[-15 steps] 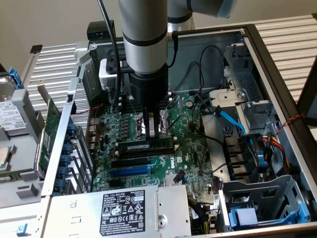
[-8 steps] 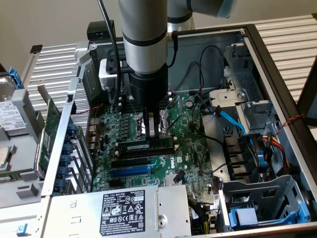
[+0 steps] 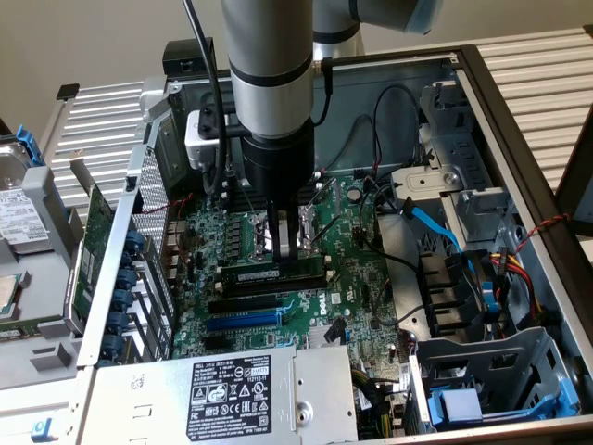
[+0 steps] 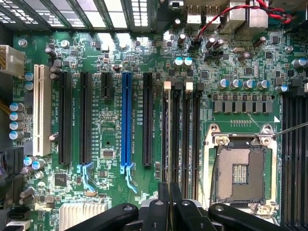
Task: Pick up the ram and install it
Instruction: 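Insert the ram into the slot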
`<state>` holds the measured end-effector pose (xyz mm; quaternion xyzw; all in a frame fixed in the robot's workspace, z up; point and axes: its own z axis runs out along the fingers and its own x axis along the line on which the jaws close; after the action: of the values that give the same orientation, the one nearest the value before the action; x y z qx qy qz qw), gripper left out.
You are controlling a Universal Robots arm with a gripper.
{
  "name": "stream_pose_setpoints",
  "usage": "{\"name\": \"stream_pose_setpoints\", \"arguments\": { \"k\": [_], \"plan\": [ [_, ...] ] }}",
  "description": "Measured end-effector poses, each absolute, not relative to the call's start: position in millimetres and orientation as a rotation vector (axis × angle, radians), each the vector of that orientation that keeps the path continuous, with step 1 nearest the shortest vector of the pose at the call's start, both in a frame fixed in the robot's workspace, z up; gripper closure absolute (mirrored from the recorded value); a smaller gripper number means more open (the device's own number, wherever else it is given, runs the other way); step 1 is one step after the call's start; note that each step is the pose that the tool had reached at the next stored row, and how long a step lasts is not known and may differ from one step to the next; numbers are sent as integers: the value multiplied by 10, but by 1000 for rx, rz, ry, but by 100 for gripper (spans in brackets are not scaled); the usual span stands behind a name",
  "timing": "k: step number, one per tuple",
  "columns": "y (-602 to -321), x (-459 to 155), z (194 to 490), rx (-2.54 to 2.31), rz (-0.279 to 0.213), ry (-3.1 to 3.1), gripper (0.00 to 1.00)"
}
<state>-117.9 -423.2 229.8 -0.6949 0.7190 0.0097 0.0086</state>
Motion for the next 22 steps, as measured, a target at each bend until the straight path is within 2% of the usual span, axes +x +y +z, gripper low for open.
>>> {"name": "stream_pose_setpoints", "arguments": {
  "k": [22],
  "plan": [
    [-4237, -1221, 2288, -2163, 10, 2236, 87]
  ]
}}
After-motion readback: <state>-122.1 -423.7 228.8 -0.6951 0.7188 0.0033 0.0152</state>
